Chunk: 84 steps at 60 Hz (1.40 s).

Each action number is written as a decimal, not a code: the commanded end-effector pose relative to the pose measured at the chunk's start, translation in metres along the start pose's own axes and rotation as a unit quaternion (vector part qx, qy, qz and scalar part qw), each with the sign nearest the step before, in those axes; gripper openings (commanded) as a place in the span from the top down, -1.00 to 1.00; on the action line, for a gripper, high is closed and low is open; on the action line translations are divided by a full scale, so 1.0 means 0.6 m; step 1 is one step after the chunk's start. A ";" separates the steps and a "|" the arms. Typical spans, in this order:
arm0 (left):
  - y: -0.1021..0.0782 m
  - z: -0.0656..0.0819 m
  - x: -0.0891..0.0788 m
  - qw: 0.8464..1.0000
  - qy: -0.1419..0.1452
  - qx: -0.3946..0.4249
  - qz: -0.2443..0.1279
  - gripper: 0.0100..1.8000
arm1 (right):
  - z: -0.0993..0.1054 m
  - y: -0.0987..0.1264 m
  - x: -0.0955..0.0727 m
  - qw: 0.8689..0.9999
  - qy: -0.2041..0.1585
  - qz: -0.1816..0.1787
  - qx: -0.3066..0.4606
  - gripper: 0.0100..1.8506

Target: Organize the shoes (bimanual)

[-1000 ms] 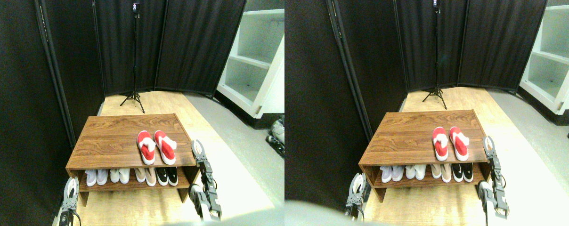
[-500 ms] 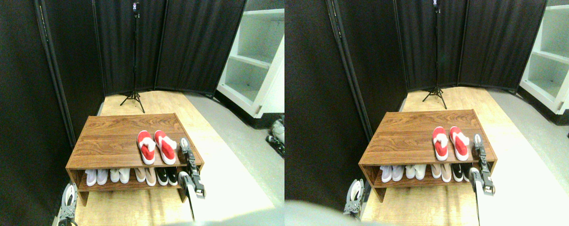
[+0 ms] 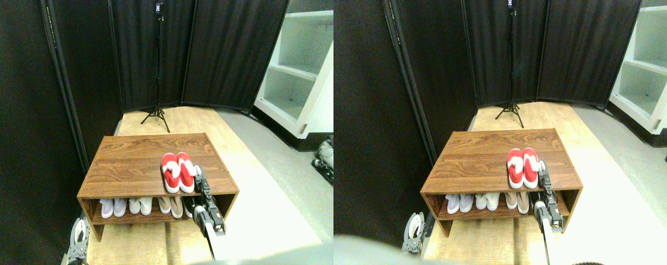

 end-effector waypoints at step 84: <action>0.032 -0.070 0.093 0.993 -0.094 -0.072 0.025 0.50 | 0.082 0.106 -0.204 0.978 0.045 0.195 -0.065 1.00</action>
